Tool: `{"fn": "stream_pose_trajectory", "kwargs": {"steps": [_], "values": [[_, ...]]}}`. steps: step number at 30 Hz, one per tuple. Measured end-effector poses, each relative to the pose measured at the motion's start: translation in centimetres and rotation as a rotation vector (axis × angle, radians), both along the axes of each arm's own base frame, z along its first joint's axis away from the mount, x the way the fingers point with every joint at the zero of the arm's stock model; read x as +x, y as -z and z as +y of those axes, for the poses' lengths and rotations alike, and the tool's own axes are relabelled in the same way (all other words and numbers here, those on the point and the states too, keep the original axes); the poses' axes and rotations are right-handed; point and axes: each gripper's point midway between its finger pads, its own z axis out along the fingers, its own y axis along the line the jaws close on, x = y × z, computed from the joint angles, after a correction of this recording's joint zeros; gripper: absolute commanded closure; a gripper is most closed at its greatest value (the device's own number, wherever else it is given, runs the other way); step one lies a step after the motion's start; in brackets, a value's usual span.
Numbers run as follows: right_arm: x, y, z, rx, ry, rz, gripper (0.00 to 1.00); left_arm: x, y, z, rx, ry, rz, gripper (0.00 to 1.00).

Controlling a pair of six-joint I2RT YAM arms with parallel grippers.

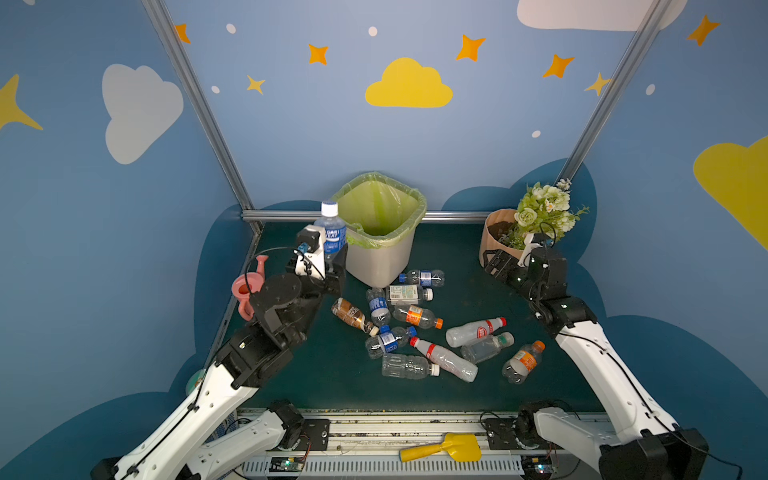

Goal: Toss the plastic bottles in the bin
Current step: 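Grasp the Pocari Sweat bottle with the left gripper and lift it, then release the Pocari bottle over the bin while the right gripper reaches out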

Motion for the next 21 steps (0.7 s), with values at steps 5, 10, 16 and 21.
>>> {"fn": "stream_pose_trajectory", "kwargs": {"steps": [5, 10, 16, 21], "values": [[-1.0, 0.3, -0.2, -0.001, 0.001, -0.001, 0.07, 4.8, -4.6, -2.5, -0.025, 0.013, -0.108, 0.42], [-2.6, 1.0, -1.0, -0.013, 0.015, 0.004, 0.07, 13.6, -4.7, -5.7, -0.035, 0.05, 0.025, 0.27], [-4.2, 0.1, -2.6, -0.042, 0.06, -0.021, 0.07, 20.2, 2.2, -8.8, 0.035, 0.048, 0.348, 0.0], [-5.0, 0.2, -3.8, -0.067, 0.095, -0.01, 0.07, 17.3, 3.6, -8.8, 0.087, 0.065, 0.392, 0.0]]}}
